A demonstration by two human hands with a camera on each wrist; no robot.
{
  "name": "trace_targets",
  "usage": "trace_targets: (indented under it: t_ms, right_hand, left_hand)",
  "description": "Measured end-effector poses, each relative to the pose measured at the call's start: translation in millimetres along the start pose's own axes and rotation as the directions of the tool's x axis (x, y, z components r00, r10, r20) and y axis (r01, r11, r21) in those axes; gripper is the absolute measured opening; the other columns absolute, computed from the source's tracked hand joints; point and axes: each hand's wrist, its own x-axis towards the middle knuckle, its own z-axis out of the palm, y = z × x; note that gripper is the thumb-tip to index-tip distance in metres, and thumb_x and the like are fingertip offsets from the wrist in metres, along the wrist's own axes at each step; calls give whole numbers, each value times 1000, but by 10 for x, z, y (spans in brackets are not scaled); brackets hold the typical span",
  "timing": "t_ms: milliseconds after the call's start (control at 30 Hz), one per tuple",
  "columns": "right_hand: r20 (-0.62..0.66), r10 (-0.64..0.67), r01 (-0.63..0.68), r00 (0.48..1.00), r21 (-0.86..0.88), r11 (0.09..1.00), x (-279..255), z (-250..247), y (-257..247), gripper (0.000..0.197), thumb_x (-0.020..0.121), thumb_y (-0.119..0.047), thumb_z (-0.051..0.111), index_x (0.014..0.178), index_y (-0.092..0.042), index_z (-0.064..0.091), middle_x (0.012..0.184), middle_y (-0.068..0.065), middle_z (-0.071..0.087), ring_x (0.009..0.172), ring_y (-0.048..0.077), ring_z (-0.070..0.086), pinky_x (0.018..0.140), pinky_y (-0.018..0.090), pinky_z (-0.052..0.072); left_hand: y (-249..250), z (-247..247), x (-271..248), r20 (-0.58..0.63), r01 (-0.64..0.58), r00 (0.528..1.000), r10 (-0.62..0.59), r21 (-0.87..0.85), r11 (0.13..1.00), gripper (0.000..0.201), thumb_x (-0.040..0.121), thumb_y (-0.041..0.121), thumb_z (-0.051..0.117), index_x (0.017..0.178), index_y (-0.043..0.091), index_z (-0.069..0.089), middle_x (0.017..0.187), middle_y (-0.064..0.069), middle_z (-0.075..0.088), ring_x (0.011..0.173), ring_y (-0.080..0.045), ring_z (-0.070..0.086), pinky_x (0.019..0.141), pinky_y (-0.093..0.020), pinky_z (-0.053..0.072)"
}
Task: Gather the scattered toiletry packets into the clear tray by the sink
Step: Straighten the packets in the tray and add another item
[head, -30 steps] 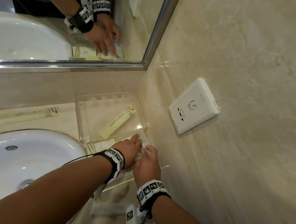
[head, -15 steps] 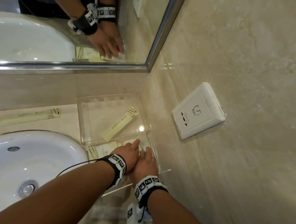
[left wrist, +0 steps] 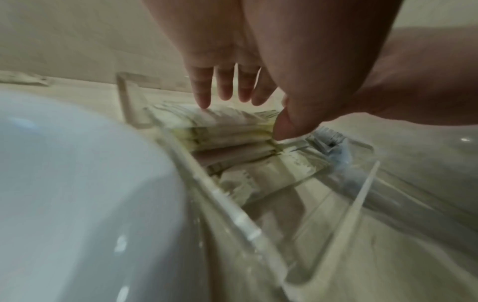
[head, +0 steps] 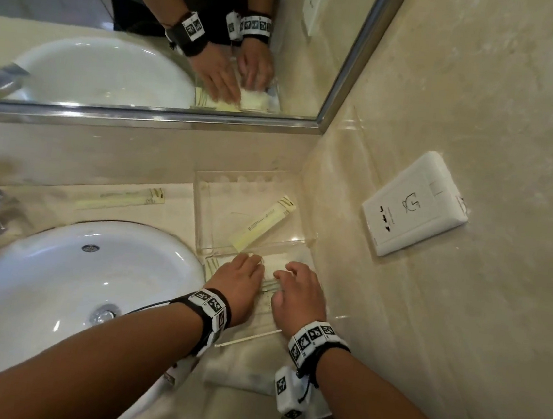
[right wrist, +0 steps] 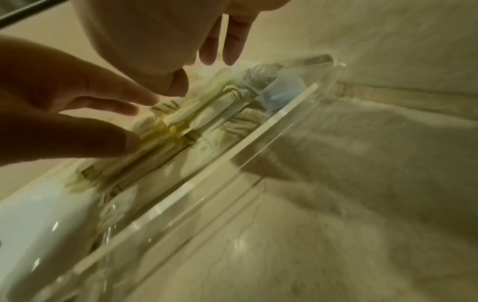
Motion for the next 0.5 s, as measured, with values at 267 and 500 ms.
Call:
trace_targets:
  t_ms: [267, 500]
  right_hand:
    - [330, -27, 93, 944, -184, 978, 40, 183, -85, 79, 91, -30, 54, 157, -26, 11, 167, 9, -4, 153, 33, 2, 122, 51, 17]
    - [372, -46, 141, 927, -232, 962, 85, 278, -6, 79, 94, -23, 43, 159, -25, -2, 167, 9, -14, 154, 32, -6, 124, 50, 11]
  left_hand:
    - [-91, 247, -268, 191, 109, 973, -128, 109, 988, 79, 88, 24, 40, 153, 0, 4, 161, -22, -3, 147, -43, 0, 120, -52, 14]
    - [-28, 298, -249, 249, 128, 955, -164, 155, 980, 72, 95, 17, 33, 151, -1, -8, 159, -24, -15, 146, -44, -11, 121, -51, 9]
